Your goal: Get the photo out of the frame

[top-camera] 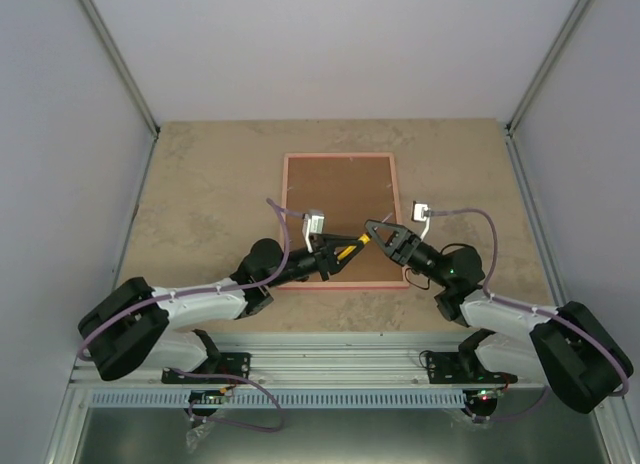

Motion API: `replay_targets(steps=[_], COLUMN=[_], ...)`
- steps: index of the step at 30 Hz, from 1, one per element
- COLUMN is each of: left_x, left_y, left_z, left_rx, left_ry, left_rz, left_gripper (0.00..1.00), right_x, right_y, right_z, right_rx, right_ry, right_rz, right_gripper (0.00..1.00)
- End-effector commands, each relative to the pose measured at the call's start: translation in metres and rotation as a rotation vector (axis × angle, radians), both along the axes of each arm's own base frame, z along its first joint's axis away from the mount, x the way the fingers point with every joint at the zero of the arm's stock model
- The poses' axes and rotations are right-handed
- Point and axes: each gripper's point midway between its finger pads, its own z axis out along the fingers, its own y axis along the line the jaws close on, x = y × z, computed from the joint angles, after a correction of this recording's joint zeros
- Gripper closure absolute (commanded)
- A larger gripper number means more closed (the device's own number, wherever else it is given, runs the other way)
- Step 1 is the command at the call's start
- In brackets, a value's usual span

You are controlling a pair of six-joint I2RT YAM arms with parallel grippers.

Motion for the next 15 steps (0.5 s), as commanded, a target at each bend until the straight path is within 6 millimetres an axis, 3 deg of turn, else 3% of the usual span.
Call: replay_targets(steps=[1,3,7,15], left_x=[0.0018,0.0011,0.0008,-0.0003], left_y=[0.0011,0.0003,-0.0026,-0.0048], left_z=[0.0048,0.0041,0.0012,0.0008], left_rx=[-0.026,-0.028,-0.023,-0.027], left_ry=[-0.007,-0.004,0.006,0.012], left_rz=[0.007,-0.001,-0.014,-0.030], left_gripper=[0.94,0.95,0.75,0.69], right_x=[-0.0036,-0.0039,-0.0041,-0.0046], right_y=[-0.0088,-0.0089,-0.0106,-0.0131], right_z=[0.0104,0.0109,0.0112,0.0123], right_rx=[0.037,0.037,0.043,0.048], right_ry=[-0.049,-0.051,-0.048,-0.049], right_rz=[-0.040,-0.040,-0.046,-0.057], right_gripper=[1.00,1.00,1.00,0.99])
